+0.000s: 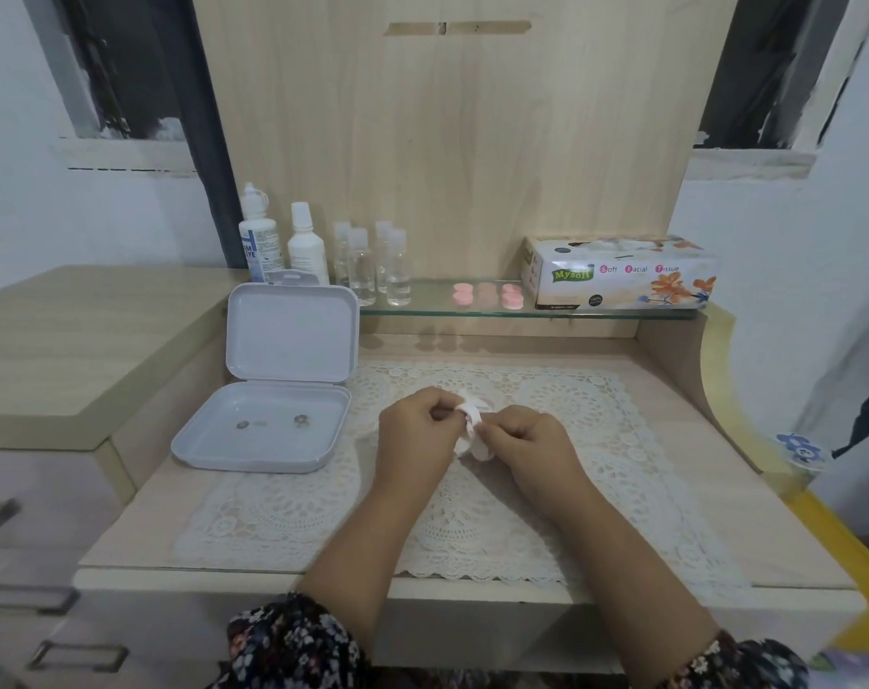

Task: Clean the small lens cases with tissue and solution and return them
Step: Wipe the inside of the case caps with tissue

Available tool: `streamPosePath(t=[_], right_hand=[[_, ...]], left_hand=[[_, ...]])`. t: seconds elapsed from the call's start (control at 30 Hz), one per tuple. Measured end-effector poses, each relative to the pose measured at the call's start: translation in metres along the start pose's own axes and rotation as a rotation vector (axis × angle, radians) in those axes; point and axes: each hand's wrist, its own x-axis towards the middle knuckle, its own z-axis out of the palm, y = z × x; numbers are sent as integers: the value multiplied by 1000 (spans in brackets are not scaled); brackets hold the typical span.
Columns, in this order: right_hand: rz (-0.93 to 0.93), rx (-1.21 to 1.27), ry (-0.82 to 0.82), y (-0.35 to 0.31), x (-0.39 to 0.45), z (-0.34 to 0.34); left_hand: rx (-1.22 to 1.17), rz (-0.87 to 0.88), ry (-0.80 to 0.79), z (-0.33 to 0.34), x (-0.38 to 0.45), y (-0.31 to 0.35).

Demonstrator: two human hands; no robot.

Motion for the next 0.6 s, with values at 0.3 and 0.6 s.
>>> streamPosePath(t=[0.3,0.6], right_hand=[[-144,-3,4,-11,-5,1],[-14,272,-4,-10,-7,3]], left_hand=[[-443,-300,-72,-9,6,3],[27,272,43,3,-4,-1]])
